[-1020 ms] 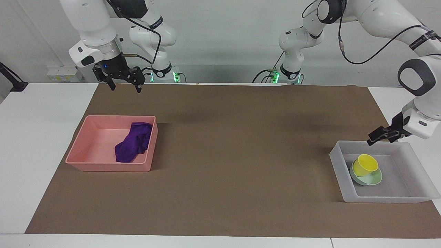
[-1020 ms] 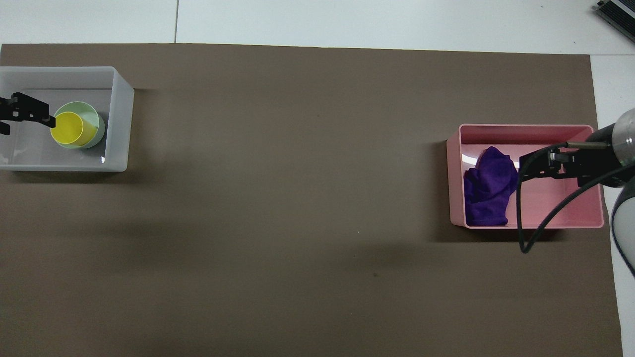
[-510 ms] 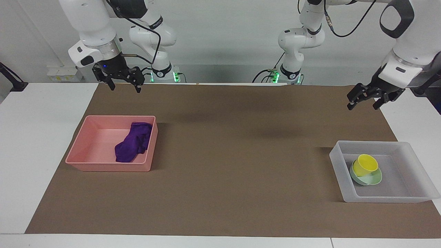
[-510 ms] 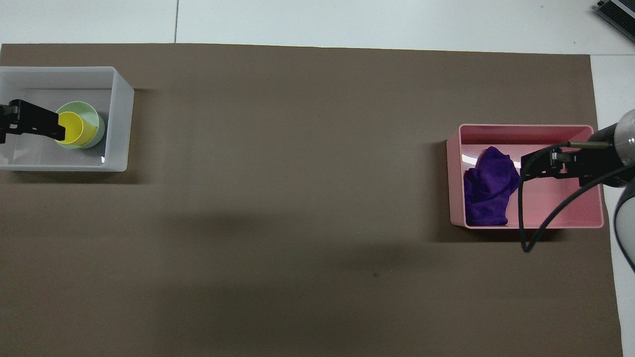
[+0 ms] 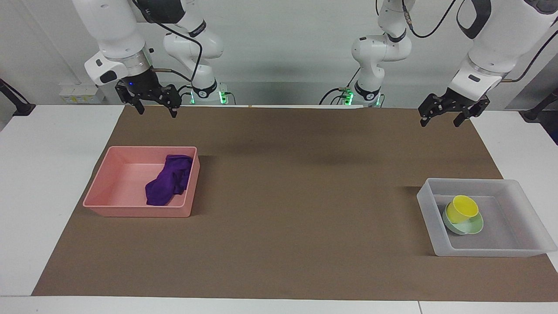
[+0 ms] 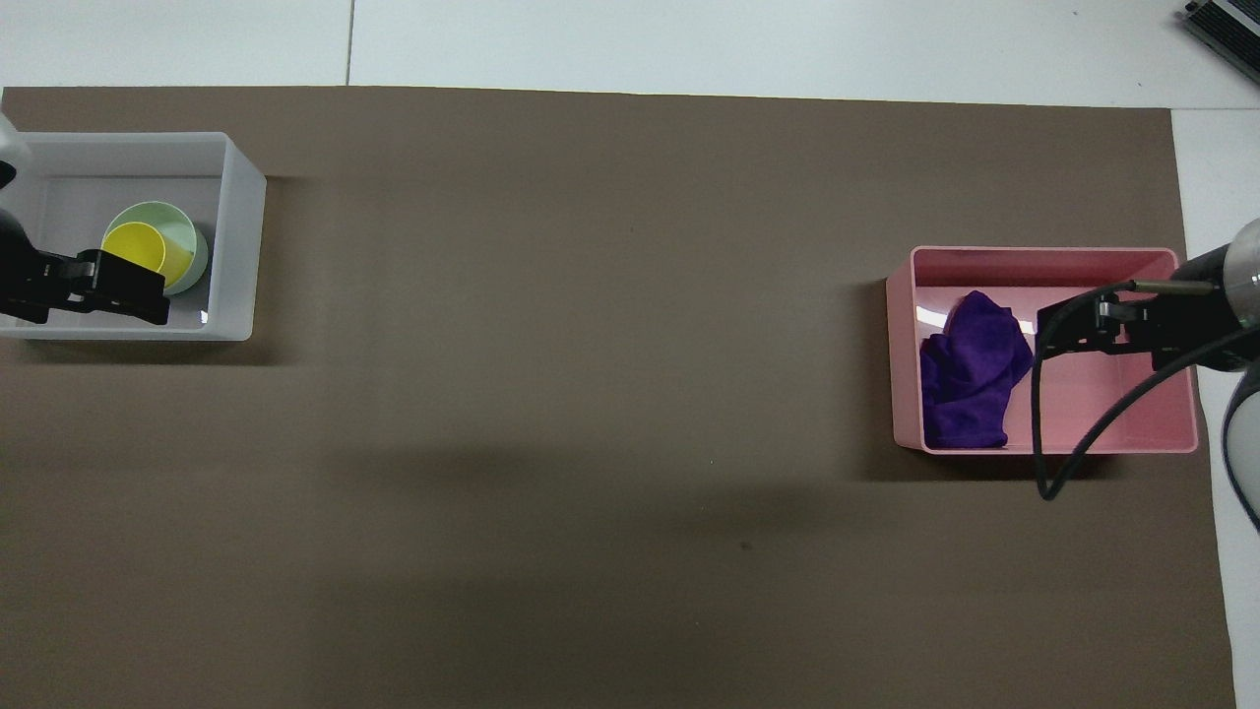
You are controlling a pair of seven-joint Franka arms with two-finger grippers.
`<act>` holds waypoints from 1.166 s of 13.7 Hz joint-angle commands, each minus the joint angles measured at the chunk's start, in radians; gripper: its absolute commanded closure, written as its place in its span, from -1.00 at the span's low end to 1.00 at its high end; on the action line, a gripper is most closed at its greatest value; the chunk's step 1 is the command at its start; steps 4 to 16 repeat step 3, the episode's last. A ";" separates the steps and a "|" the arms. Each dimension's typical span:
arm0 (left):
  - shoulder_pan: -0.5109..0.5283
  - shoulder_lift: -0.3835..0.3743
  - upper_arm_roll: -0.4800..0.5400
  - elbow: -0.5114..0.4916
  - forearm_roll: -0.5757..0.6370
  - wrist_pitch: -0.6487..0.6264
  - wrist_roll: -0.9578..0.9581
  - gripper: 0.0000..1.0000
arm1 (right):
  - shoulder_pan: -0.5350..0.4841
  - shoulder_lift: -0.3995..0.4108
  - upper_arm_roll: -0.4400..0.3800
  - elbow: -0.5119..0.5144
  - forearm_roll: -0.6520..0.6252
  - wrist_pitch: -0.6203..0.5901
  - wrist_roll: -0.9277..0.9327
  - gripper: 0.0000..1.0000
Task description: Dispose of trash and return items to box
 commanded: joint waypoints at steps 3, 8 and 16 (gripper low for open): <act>-0.003 -0.020 0.011 -0.001 -0.007 -0.054 -0.010 -1.00 | -0.012 -0.019 0.003 -0.019 0.019 0.018 -0.026 -1.00; -0.003 -0.020 0.011 -0.001 -0.007 -0.054 -0.010 -1.00 | -0.012 -0.019 0.003 -0.019 0.019 0.018 -0.026 -1.00; -0.003 -0.020 0.011 -0.001 -0.007 -0.054 -0.010 -1.00 | -0.012 -0.019 0.003 -0.019 0.019 0.018 -0.026 -1.00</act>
